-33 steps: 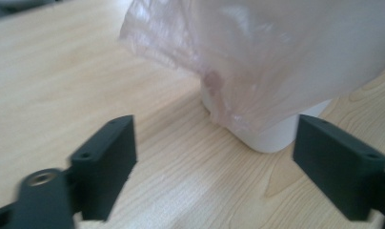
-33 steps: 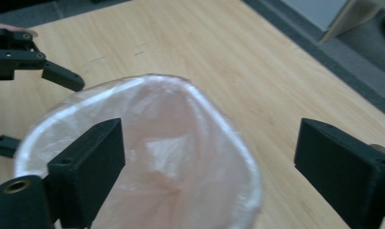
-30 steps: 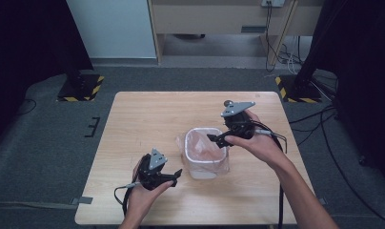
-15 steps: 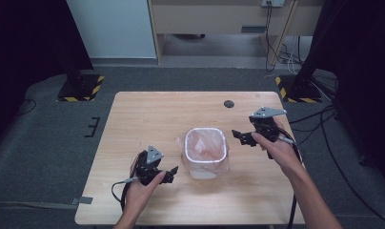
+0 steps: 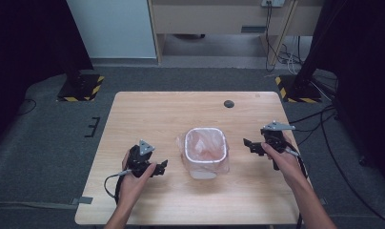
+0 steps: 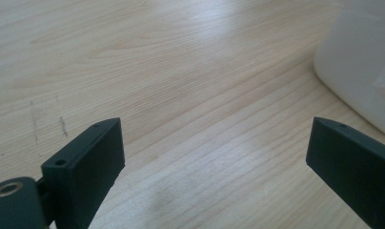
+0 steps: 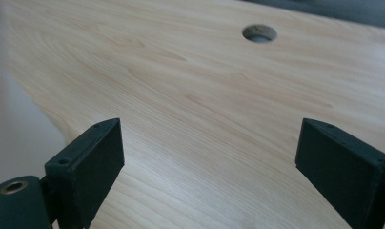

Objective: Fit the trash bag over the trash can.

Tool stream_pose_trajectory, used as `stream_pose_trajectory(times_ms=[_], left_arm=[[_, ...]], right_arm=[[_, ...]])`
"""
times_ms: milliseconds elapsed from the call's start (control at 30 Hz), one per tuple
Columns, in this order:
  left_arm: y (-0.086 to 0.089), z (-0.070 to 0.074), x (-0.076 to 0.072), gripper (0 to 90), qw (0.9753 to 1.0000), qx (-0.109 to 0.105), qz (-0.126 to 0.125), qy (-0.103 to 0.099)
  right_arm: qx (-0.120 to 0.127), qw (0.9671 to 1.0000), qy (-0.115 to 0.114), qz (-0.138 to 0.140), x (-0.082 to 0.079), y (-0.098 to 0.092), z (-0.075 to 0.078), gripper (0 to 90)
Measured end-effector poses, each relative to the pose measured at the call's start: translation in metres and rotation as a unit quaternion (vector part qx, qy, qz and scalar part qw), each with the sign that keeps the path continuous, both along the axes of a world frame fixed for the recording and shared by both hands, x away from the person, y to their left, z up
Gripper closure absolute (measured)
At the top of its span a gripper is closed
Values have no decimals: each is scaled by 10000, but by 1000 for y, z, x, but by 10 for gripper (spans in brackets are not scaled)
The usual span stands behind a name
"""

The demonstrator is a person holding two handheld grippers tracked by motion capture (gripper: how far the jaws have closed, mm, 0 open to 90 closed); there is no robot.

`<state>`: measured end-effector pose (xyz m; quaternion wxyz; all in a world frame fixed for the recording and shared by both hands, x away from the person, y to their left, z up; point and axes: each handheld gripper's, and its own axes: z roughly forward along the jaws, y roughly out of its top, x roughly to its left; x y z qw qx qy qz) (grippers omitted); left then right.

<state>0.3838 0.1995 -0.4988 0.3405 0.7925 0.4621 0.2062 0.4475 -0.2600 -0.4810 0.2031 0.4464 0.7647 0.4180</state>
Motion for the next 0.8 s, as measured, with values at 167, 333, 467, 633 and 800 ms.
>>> stream_pose_trajectory(times_ms=[167,333,467,633,800], left_arm=[[5,-15,23,56,9994,33,310,120],[7,-27,39,57,9981,220,510,284],[12,-35,39,32,9978,119,574,322],[13,-37,40,16,9981,88,562,221],[13,-38,40,1,9983,65,532,206]], right_arm=[[3,9993,134,-351,8,-9,-25,99],[-59,9981,264,-555,16,-13,-44,103],[-267,9969,354,-655,16,-11,-53,103],[-516,9954,437,-678,17,-9,-57,91],[-675,9932,608,-723,18,-9,-58,40]])
